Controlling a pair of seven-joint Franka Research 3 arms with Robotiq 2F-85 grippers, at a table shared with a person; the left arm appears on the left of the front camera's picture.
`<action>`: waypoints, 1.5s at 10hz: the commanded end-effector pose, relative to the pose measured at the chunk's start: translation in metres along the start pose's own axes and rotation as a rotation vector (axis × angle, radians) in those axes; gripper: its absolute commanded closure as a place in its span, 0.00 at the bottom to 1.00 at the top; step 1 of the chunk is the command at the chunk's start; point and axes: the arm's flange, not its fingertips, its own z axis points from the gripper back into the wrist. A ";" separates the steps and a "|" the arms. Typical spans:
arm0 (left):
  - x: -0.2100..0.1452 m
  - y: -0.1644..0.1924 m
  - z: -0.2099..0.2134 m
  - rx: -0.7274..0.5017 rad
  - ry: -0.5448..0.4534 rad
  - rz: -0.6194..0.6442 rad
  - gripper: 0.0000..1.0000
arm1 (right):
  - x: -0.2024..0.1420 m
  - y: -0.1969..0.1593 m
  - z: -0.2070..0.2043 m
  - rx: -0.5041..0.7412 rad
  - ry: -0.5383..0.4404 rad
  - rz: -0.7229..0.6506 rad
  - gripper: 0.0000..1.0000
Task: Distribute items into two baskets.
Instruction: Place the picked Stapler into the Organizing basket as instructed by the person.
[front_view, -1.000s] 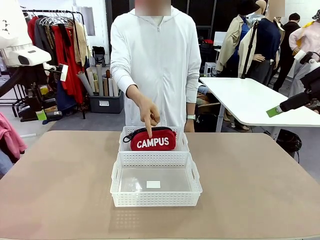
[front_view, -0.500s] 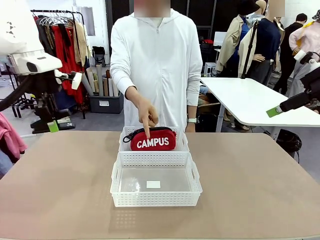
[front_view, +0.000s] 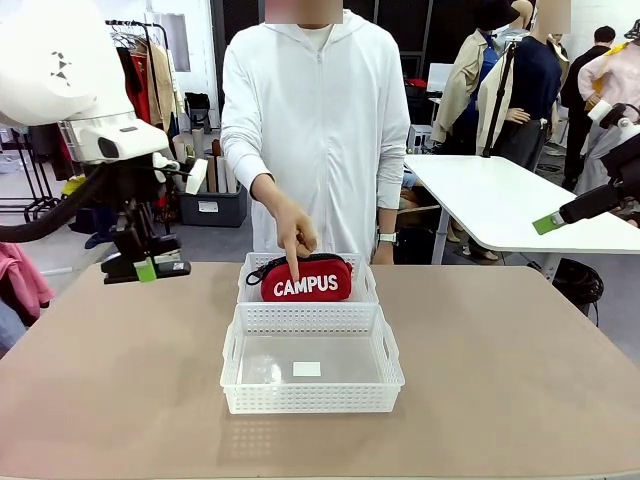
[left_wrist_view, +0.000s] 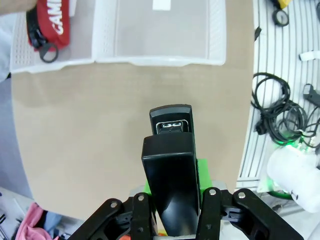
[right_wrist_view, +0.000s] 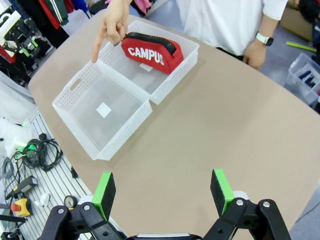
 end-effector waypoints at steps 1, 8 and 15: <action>0.012 -0.018 -0.006 0.013 -0.018 0.016 1.00 | 0.000 0.000 0.001 0.000 -0.003 -0.001 0.00; 0.103 -0.032 -0.051 -0.040 -0.005 -0.083 1.00 | 0.000 0.000 0.001 0.000 -0.003 -0.001 0.00; 0.199 -0.012 -0.098 0.003 -0.003 -0.135 1.00 | 0.000 0.000 0.001 0.000 -0.003 -0.001 0.00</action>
